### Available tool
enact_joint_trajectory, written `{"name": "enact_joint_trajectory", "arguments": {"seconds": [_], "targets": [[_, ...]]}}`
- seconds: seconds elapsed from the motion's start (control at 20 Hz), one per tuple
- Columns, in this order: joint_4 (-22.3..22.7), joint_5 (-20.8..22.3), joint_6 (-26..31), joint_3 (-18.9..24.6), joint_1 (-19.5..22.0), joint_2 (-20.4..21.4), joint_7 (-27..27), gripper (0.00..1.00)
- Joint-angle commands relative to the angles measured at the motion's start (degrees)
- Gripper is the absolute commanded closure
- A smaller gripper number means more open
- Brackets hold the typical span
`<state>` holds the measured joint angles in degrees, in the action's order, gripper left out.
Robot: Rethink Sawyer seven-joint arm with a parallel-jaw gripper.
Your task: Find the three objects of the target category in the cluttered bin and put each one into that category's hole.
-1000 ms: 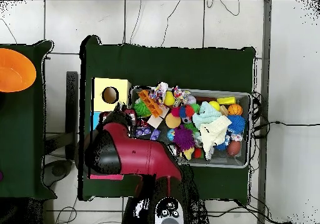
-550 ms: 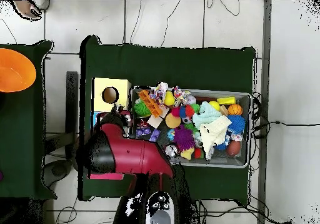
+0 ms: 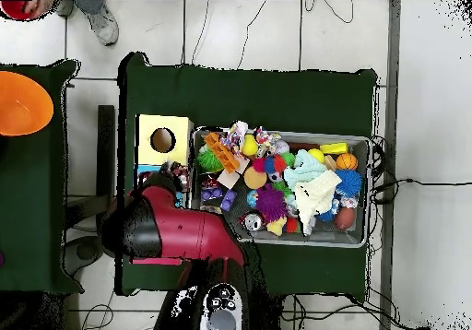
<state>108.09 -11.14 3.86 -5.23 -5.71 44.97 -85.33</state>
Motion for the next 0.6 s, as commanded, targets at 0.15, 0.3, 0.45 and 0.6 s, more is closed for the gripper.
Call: {"name": "enact_joint_trajectory", "arguments": {"seconds": [0.15,0.3,0.45,0.6], "targets": [[3.65,-3.65,3.35,-1.67,-0.58,1.44,-15.28,1.00],[5.12,-3.97,4.01,-1.95,-0.91,2.77,-15.39,1.00],[6.66,-4.50,3.91,-0.85,-0.38,3.45,-15.72,1.00],[7.15,-4.51,2.95,-1.03,-0.94,3.38,-15.56,1.00]]}}
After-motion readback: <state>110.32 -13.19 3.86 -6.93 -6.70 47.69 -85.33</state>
